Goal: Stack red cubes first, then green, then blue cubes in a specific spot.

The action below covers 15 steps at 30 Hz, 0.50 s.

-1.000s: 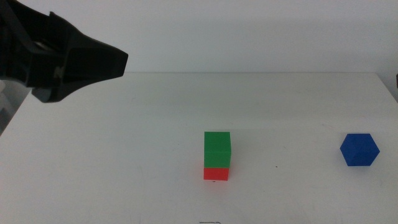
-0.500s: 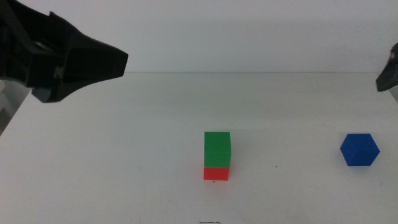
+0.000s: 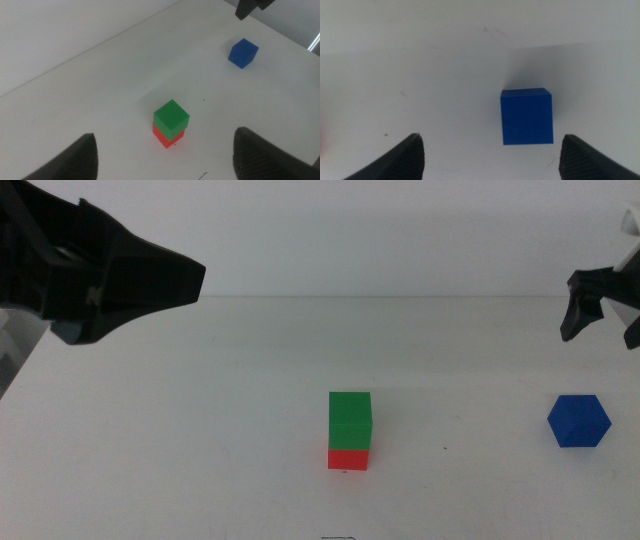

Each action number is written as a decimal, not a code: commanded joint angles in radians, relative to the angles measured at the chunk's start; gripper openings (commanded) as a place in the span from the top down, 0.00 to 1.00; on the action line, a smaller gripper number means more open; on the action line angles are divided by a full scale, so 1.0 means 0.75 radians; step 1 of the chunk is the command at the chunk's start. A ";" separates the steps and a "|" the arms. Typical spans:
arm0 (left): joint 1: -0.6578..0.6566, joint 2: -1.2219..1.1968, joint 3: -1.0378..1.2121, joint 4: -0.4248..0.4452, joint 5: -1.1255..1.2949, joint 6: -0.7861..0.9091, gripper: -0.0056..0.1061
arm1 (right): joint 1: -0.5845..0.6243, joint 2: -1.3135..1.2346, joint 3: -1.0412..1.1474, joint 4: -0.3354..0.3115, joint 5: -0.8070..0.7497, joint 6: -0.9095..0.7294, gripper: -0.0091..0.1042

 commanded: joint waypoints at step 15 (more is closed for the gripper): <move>-0.006 -0.011 -0.032 -0.033 -0.086 0.000 0.13 | -0.011 0.120 -0.042 -0.089 0.068 -0.044 0.23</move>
